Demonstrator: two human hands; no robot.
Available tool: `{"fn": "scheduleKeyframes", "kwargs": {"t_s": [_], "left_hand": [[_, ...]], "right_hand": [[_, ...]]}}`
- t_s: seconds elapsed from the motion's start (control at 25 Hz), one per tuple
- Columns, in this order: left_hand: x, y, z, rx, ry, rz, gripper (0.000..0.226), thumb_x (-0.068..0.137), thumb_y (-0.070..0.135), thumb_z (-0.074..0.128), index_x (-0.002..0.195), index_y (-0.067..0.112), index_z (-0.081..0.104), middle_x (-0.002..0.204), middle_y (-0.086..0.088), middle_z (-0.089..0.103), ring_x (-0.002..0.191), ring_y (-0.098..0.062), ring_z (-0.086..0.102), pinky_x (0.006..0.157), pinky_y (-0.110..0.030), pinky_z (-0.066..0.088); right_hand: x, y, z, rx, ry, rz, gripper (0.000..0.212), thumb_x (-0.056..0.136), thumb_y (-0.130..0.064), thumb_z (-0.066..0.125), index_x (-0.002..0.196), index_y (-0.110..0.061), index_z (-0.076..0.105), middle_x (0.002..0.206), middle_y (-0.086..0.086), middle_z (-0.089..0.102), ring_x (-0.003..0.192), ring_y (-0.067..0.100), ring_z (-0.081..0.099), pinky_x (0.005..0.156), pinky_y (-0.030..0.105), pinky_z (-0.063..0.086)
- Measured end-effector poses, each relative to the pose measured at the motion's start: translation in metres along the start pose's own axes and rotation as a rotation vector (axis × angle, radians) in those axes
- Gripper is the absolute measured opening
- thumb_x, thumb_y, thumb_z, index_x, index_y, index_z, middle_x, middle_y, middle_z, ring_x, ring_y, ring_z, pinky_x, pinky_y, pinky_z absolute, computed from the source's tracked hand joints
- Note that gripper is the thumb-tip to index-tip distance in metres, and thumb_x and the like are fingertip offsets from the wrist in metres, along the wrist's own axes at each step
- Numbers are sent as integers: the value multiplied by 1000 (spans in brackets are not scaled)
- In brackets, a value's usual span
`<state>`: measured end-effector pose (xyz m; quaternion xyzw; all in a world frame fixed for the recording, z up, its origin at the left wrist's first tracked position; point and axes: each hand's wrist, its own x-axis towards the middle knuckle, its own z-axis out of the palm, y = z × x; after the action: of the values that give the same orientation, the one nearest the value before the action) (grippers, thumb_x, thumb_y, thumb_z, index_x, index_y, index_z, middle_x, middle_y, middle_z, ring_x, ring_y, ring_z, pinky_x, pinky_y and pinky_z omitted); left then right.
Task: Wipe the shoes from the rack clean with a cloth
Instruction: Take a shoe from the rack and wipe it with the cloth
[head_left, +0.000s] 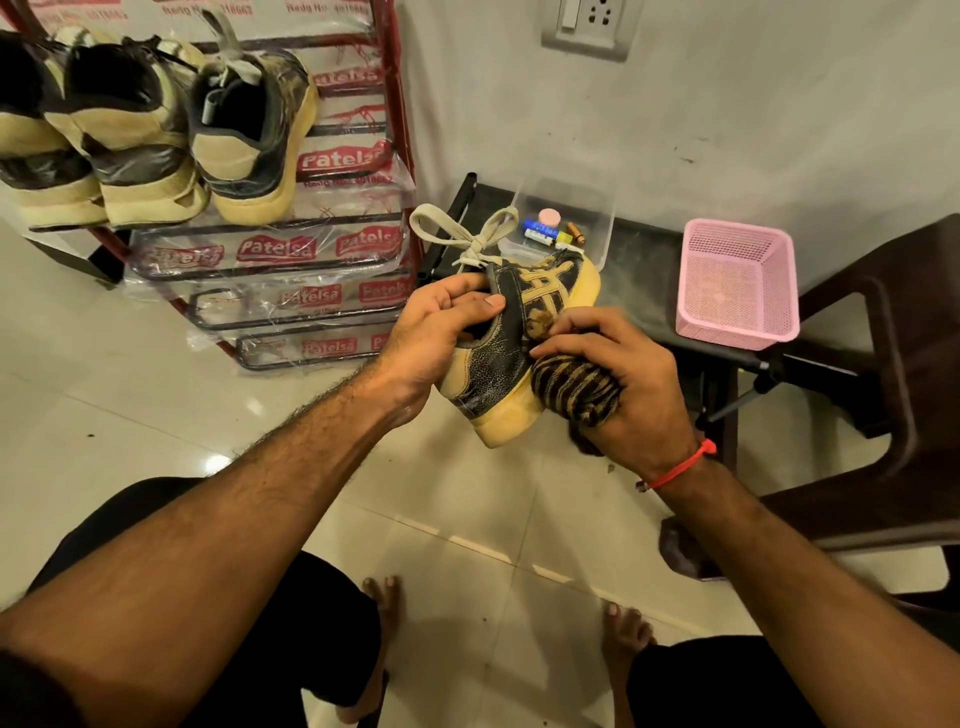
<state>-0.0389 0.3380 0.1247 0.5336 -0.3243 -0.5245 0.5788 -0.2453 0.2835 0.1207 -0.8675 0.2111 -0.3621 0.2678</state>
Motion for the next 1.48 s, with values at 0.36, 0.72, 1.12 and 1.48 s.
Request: {"fn": "scheduleKeyframes", "kwargs": {"t_s": [0.36, 0.72, 1.12, 1.48], "left_hand": [[0, 1, 2, 87, -28, -20, 34, 98, 7, 62, 131, 2, 62, 122, -20, 71, 110, -28, 68, 99, -40, 54], [-1, 2, -1, 100, -18, -22, 32, 96, 6, 63, 129, 3, 64, 119, -19, 73, 105, -24, 70, 92, -29, 57], [0, -3, -2, 254, 4, -80, 61, 105, 58, 34, 129, 14, 68, 111, -7, 76, 108, -24, 71, 95, -40, 53], [-3, -4, 0, 251, -3, -82, 65, 100, 63, 36, 125, 14, 70, 113, -8, 76, 112, -23, 70, 101, -37, 50]], "right_hand": [[8, 3, -6, -89, -33, -70, 28, 83, -15, 77, 108, -1, 73, 116, 14, 64, 111, 27, 62, 97, 45, 52], [2, -3, 7, -111, -111, -157, 30, 82, -14, 79, 108, 0, 72, 117, 17, 63, 112, 28, 61, 98, 43, 51], [-1, -15, 21, -126, -197, -255, 30, 85, -11, 78, 111, 0, 71, 120, 18, 62, 114, 30, 59, 100, 42, 49], [-4, -19, 18, -96, -208, -290, 32, 84, -15, 79, 111, 0, 71, 120, 19, 62, 115, 31, 58, 103, 40, 47]]}}
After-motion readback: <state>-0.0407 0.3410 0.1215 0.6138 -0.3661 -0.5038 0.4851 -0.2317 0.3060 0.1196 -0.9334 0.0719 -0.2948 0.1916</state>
